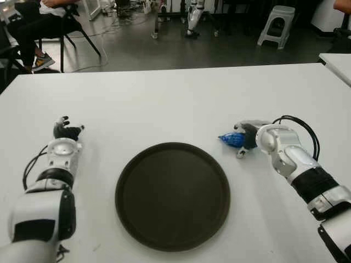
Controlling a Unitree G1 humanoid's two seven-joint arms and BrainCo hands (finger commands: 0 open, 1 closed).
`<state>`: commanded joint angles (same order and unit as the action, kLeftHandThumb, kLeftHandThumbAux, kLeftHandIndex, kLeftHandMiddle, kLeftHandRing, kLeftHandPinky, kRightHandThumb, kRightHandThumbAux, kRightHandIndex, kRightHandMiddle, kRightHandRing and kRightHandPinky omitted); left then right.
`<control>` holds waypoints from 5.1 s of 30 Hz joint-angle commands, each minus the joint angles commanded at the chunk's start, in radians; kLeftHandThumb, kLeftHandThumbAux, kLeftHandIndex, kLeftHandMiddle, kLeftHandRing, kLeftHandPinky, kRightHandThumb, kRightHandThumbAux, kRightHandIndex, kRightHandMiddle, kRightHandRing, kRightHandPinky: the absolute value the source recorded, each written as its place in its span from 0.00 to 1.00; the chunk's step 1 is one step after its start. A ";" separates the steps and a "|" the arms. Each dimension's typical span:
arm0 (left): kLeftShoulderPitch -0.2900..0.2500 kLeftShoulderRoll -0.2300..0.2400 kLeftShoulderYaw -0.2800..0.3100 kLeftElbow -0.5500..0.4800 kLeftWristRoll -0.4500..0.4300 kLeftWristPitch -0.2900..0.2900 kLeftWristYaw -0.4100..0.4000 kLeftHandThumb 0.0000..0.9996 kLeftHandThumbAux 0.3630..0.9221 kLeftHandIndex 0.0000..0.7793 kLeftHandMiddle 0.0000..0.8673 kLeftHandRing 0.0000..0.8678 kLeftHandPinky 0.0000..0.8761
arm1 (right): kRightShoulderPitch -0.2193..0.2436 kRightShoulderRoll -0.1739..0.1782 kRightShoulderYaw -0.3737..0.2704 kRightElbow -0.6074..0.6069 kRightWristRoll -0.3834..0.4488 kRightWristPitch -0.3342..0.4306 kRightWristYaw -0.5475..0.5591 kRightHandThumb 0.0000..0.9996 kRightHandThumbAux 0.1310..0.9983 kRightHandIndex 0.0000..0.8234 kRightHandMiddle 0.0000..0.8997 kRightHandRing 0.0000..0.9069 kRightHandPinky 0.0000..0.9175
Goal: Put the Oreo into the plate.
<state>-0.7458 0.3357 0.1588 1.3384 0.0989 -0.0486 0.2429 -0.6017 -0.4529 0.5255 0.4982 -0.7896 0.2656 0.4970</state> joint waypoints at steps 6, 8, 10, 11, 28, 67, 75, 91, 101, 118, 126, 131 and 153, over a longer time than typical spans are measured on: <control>0.000 0.000 0.004 0.000 -0.004 -0.001 -0.002 0.32 0.73 0.13 0.16 0.18 0.17 | 0.003 -0.002 -0.006 0.006 0.015 -0.029 -0.008 0.00 0.71 0.04 0.08 0.05 0.00; 0.000 0.000 0.005 0.000 -0.006 -0.002 -0.003 0.32 0.73 0.13 0.16 0.18 0.18 | 0.001 -0.001 -0.007 0.017 0.021 -0.040 -0.013 0.00 0.71 0.04 0.08 0.05 0.00; 0.001 0.000 0.007 0.000 -0.007 -0.003 -0.003 0.32 0.73 0.13 0.16 0.18 0.18 | -0.002 0.001 -0.007 0.027 0.027 -0.050 -0.018 0.00 0.71 0.04 0.08 0.05 0.00; 0.001 0.001 0.007 0.000 -0.007 -0.003 -0.003 0.32 0.73 0.13 0.16 0.18 0.19 | -0.002 0.001 -0.006 0.030 0.029 -0.052 -0.019 0.00 0.72 0.04 0.08 0.05 0.00; 0.001 0.001 0.006 -0.001 -0.005 -0.005 -0.007 0.28 0.73 0.11 0.15 0.18 0.17 | -0.028 -0.028 -0.018 0.063 0.094 -0.160 0.070 0.00 0.71 0.05 0.09 0.05 0.00; 0.001 -0.004 0.020 -0.002 -0.019 -0.006 -0.006 0.38 0.73 0.14 0.17 0.19 0.19 | -0.138 0.011 -0.009 0.322 0.121 -0.192 0.078 0.00 0.71 0.07 0.09 0.04 0.00; 0.003 -0.002 0.019 -0.002 -0.016 -0.009 -0.013 0.38 0.74 0.14 0.16 0.19 0.18 | -0.149 0.021 0.004 0.358 0.119 -0.193 0.049 0.00 0.70 0.07 0.09 0.04 0.00; 0.003 0.000 0.015 -0.002 -0.012 -0.008 -0.011 0.36 0.72 0.14 0.16 0.19 0.19 | -0.143 0.043 0.044 0.603 0.078 -0.370 -0.334 0.06 0.83 0.19 0.19 0.17 0.14; 0.004 0.001 0.010 -0.002 -0.008 -0.010 -0.008 0.35 0.73 0.14 0.16 0.18 0.18 | -0.138 0.075 0.011 0.640 0.102 -0.384 -0.573 0.77 0.66 0.47 0.53 0.60 0.61; 0.006 0.001 0.019 -0.003 -0.016 -0.020 -0.011 0.35 0.74 0.14 0.16 0.18 0.17 | -0.136 0.104 -0.011 0.650 0.120 -0.343 -0.698 0.85 0.63 0.50 0.64 0.83 0.81; 0.007 0.001 0.026 -0.003 -0.022 -0.018 -0.016 0.35 0.74 0.13 0.16 0.18 0.17 | -0.131 0.106 -0.031 0.635 0.131 -0.342 -0.689 0.85 0.63 0.51 0.64 0.85 0.84; 0.006 0.003 0.022 -0.002 -0.017 -0.017 -0.017 0.37 0.74 0.14 0.17 0.18 0.18 | -0.127 0.106 -0.039 0.622 0.135 -0.337 -0.686 0.85 0.63 0.51 0.64 0.86 0.86; 0.005 0.006 0.004 -0.001 -0.001 -0.006 -0.006 0.34 0.72 0.14 0.16 0.18 0.18 | -0.127 0.110 -0.053 0.611 0.152 -0.336 -0.659 0.84 0.63 0.49 0.64 0.80 0.77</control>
<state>-0.7411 0.3416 0.1631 1.3371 0.0977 -0.0548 0.2364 -0.7287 -0.3433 0.4728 1.1094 -0.6376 -0.0700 -0.1618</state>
